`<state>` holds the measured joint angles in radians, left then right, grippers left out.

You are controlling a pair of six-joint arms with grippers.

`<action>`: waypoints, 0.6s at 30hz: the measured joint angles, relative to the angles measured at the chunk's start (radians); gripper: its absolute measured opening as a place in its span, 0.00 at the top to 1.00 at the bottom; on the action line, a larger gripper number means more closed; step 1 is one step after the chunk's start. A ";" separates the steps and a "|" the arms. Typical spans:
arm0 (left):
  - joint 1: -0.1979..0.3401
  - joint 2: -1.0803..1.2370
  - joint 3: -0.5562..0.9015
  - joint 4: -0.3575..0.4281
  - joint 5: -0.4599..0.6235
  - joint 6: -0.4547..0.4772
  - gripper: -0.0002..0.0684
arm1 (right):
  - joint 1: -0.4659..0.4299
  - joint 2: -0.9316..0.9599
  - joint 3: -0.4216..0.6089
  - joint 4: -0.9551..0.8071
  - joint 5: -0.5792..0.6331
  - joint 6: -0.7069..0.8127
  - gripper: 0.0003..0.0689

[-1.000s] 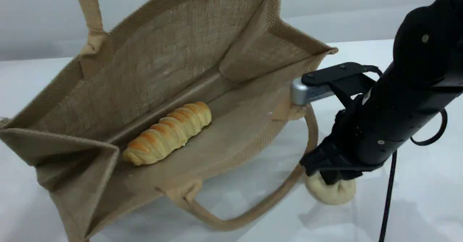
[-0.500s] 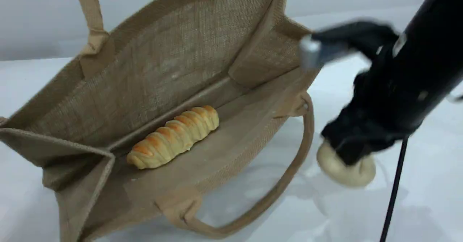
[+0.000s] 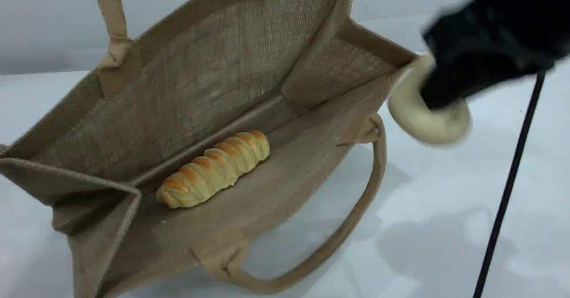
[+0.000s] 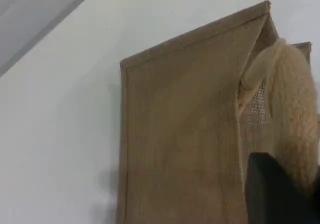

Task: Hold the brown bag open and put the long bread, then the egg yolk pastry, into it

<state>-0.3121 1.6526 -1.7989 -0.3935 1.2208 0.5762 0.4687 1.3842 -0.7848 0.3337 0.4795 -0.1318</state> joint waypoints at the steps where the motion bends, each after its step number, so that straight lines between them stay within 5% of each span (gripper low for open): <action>1: 0.000 0.000 0.000 0.000 0.000 0.000 0.88 | 0.000 -0.001 -0.001 0.041 -0.014 -0.024 0.95; 9: 0.000 0.000 0.000 -0.002 0.000 -0.001 0.88 | 0.000 0.054 -0.006 0.447 -0.071 -0.364 0.95; 18: 0.000 0.000 0.000 -0.006 0.001 -0.001 0.88 | 0.000 0.164 -0.012 1.013 0.042 -0.848 0.95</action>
<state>-0.3121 1.6526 -1.7989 -0.4000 1.2215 0.5753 0.4688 1.5486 -0.7970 1.3464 0.5210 -0.9800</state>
